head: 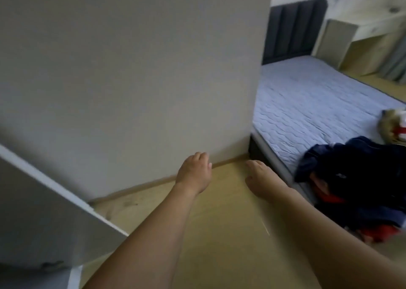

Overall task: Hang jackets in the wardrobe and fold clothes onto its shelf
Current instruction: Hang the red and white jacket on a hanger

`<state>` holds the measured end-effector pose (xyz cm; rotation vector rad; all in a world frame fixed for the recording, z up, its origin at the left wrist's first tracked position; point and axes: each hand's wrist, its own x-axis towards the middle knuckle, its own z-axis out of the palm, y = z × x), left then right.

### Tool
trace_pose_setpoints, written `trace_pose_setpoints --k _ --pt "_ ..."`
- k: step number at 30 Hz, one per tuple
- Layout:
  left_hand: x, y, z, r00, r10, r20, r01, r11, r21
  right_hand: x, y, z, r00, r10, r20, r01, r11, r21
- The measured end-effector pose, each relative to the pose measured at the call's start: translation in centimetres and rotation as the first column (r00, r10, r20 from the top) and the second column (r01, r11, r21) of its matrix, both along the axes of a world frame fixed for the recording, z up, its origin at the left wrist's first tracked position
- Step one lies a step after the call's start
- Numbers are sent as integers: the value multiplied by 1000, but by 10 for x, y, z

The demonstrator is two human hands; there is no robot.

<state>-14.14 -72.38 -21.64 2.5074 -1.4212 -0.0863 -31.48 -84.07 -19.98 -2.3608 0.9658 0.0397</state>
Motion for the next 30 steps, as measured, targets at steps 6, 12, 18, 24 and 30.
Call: trace_pose_setpoints --k 6,12,18,24,30 --pt "-126 -157 -13 966 -257 -5 257 964 63 -141 -115 -13 965 -261 -4 261 965 33" --pt "-218 -299 -50 928 -369 -49 372 917 145 -250 -239 -37 927 -374 -19 374 925 64" --pt "-323 -468 -60 882 -450 -142 468 872 143 -361 -375 -34 875 -479 -66 483 871 89" --pt "-490 -622 -38 782 -586 -213 609 791 58 -511 -496 -36 754 -655 -42 656 750 80" --pt "-629 -749 -58 762 -610 -219 641 759 116 -664 -608 -71 678 -733 -48 734 672 101"
